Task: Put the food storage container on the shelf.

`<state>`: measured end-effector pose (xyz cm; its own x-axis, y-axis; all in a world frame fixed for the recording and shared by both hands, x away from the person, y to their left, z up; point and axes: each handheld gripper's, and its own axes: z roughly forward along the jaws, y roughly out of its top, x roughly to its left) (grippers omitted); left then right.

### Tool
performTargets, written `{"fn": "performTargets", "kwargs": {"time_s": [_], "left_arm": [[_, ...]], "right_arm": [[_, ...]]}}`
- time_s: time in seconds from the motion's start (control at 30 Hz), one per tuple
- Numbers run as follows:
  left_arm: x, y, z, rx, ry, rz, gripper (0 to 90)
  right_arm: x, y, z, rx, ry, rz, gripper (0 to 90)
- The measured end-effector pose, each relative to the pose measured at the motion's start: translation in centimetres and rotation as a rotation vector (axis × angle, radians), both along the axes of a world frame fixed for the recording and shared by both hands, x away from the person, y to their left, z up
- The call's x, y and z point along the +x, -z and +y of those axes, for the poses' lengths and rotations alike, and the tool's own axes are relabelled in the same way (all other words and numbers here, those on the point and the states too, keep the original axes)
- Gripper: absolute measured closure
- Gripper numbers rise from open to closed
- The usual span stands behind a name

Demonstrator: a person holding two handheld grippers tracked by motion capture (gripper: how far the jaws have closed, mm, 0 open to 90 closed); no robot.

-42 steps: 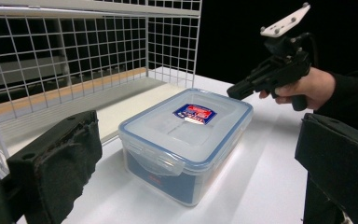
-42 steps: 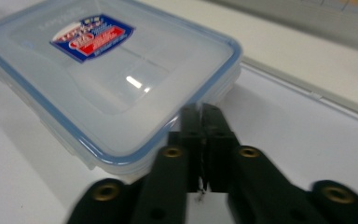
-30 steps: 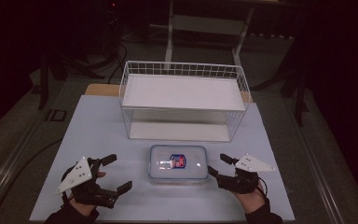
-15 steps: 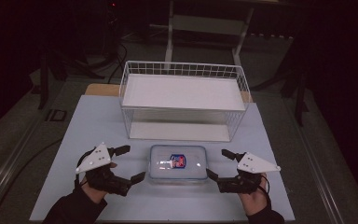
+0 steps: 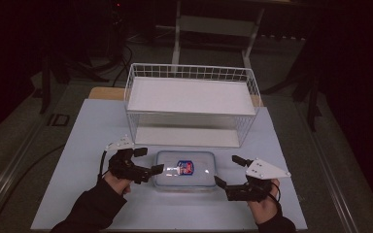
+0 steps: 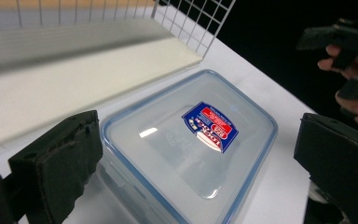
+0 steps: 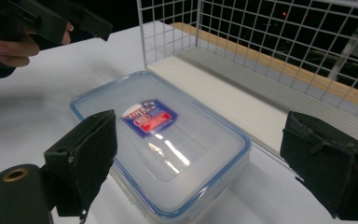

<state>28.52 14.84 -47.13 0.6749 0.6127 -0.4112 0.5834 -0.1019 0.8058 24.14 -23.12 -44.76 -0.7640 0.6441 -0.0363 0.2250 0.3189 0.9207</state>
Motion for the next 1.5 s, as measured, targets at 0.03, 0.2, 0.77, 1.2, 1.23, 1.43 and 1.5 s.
{"fn": "performTargets", "kwargs": {"time_s": [0.03, 0.2, 0.77, 1.2, 1.23, 1.43, 1.5], "left_arm": [[0.3, 0.2, 0.1, -0.004, -0.003, 0.029, 0.9], [1.8, 1.6, 0.4, 0.008, -0.006, 0.199, 4.4], [3.8, 5.4, 1.8, -0.165, -0.004, 0.54, 36.9], [4.1, 6.3, 2.0, -0.202, 0.049, 0.585, 50.6], [4.0, 6.3, 2.0, -0.199, 0.053, 0.579, 50.7], [3.5, 5.8, 2.1, -0.191, 0.073, 0.544, 53.7], [3.3, 5.6, 2.1, -0.187, 0.079, 0.529, 54.5]], "right_arm": [[0.1, 0.1, 0.0, -0.001, 0.004, 0.011, 10.2], [0.0, 0.5, 0.3, -0.001, -0.025, 0.028, 10.1], [0.0, 0.9, -0.2, -0.001, 0.0, 0.061, 10.4], [0.3, 1.1, -0.5, 0.005, 0.014, 0.081, 12.5], [0.4, 1.2, -0.5, 0.005, 0.014, 0.088, 12.5], [0.9, 2.0, -0.4, 0.003, 0.009, 0.135, 12.6], [1.2, 2.1, -0.4, 0.009, 0.006, 0.15, 12.6]]}}
